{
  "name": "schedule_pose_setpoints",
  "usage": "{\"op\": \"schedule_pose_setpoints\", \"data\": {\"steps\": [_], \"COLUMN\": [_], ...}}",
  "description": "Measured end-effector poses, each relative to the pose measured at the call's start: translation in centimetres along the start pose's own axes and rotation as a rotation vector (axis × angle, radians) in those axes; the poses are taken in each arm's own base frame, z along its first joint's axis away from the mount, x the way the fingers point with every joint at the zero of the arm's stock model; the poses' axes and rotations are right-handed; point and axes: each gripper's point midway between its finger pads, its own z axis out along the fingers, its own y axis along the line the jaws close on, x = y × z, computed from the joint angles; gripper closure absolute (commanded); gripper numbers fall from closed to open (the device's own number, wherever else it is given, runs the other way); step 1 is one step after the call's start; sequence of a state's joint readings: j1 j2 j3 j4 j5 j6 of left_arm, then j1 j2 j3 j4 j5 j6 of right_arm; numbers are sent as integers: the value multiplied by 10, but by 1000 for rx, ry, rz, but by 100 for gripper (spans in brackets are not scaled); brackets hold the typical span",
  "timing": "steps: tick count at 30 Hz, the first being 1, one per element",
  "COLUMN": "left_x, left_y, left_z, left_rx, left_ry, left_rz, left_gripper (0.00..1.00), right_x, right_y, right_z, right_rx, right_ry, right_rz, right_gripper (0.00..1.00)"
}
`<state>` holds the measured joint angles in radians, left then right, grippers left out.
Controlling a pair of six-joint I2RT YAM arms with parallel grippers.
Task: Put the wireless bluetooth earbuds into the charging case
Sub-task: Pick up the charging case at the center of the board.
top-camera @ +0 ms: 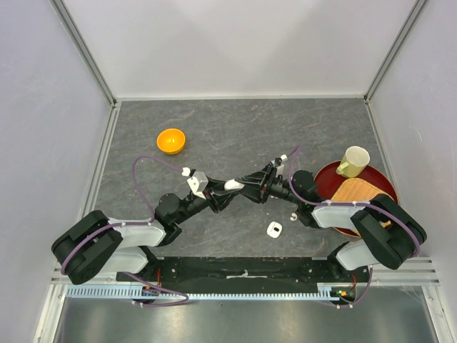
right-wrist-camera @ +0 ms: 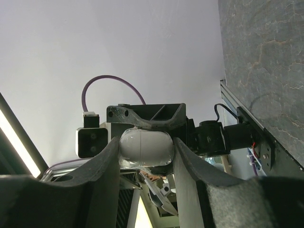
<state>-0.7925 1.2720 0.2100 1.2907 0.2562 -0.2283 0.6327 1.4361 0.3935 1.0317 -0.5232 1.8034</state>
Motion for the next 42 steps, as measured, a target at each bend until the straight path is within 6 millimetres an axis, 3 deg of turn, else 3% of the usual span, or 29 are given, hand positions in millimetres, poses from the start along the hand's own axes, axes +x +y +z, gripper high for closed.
{"op": "schedule_pose_setpoints", "data": {"steps": [4,7,14,19,27,33,36,42], "left_x": [0,0,1,2,6,7,7,8], "left_y": [0,0,1,1,2,2,0,-6], "left_z": [0,0,0,0,1,0,0,0], "left_rx": [1,0,-11,-11,-14,-12,-2,34], "left_ry": [0,0,-1,3,13,16,18,27], "left_rz": [-3,-4,-15,-20,-28,-29,-28,-27], "left_gripper": [57,62,85,94,98,98,98,98], "right_x": [0,0,0,0,-1,-1,-1,0], "right_y": [-1,-1,-1,-3,-7,-8,-9,-3], "right_z": [0,0,0,0,0,0,0,-1], "right_rx": [3,3,2,6,15,15,20,42], "right_ry": [-1,-1,0,-1,-3,0,-1,-13], "right_rz": [2,2,1,3,6,-9,-21,-103], "right_gripper": [68,68,68,68,46,37,22,5]}}
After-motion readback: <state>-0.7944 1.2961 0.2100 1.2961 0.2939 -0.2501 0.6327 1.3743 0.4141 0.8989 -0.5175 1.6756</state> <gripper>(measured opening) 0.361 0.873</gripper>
